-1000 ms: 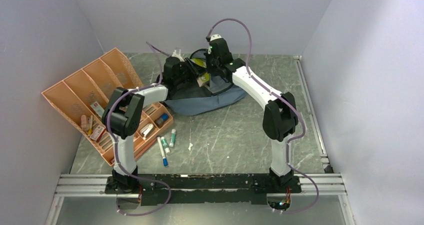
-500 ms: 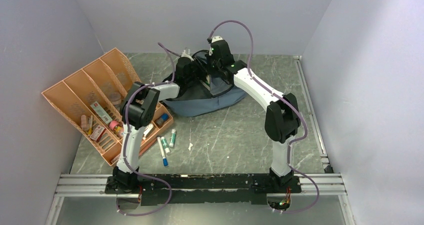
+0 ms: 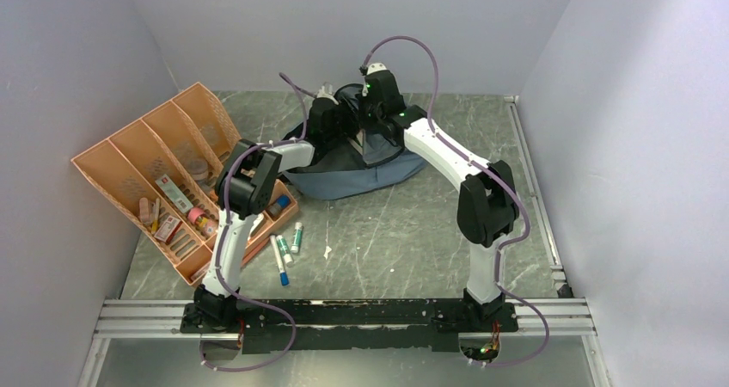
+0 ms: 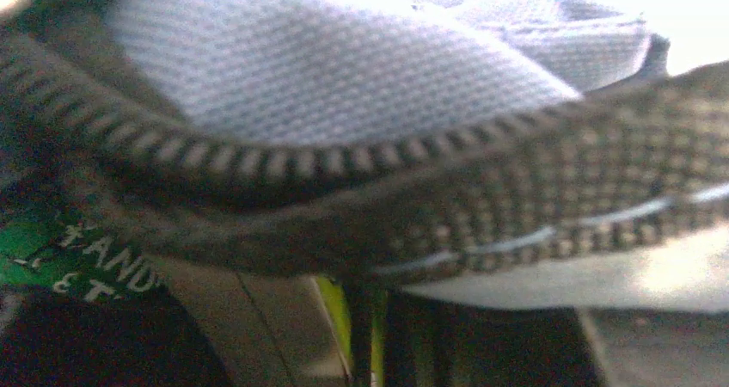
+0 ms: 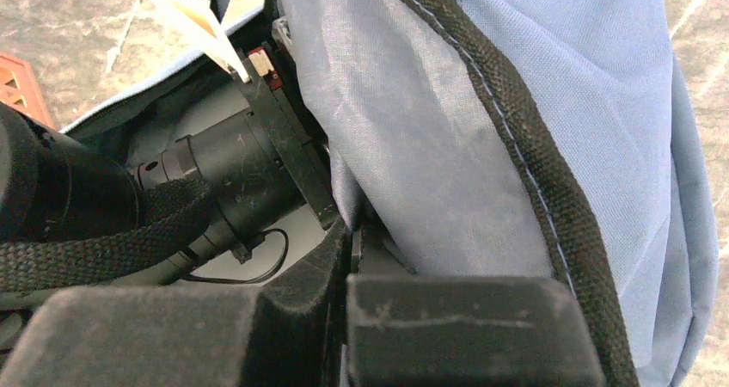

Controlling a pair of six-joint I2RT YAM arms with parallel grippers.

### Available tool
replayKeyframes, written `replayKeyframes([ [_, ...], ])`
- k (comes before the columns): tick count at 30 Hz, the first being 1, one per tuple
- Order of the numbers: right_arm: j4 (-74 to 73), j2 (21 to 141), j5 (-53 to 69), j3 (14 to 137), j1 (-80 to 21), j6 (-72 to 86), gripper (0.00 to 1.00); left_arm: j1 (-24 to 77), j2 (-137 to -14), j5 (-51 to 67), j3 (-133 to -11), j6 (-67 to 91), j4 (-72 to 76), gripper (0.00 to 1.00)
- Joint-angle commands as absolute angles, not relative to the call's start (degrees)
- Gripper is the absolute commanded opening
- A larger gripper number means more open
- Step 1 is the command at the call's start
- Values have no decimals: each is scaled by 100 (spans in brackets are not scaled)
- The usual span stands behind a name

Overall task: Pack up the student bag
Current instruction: Place the book in the student bag, then adjust the student bag at the center of the board.

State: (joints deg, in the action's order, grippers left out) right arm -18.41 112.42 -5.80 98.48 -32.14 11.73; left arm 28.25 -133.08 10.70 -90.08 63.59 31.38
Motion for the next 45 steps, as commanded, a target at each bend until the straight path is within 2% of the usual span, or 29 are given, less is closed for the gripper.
replayKeyframes([
  [1,-1720,10884,-279,9785,-3342,1269,0,2826,-13085,922,-9160,6095,3323,60],
  [3,-1719,10883,-294,9760,-3340,1257,0,2801,-13002,968,-9080,5998,3298,72],
  [12,-1732,10897,-464,9747,-3335,1172,0,2571,-12351,1220,-8426,5699,3160,80],
  [14,-1726,10915,-508,9724,-3331,1154,0,2537,-12150,1278,-8337,5477,2975,93],
  [16,-1724,10941,-552,9728,-3333,1138,0,2511,-11967,1357,-8299,5313,2698,95],
  [28,-1831,10780,-1674,9493,-3265,1003,0,2543,-10304,1906,-6926,4663,1829,96],
  [31,-1927,10654,-1892,9422,-3137,972,0,2574,-9804,2028,-6525,4478,1629,95],
  [34,-1987,10477,-2024,9269,-2975,918,0,2584,-9302,1945,-6197,4206,1417,89],
  [38,-2099,10214,-2095,9055,-2665,860,0,2584,-8839,1875,-6097,3795,1006,85],
  [45,-2382,9854,-1777,8755,-2402,663,0,2584,-8462,1406,-6107,3409,585,85],
])
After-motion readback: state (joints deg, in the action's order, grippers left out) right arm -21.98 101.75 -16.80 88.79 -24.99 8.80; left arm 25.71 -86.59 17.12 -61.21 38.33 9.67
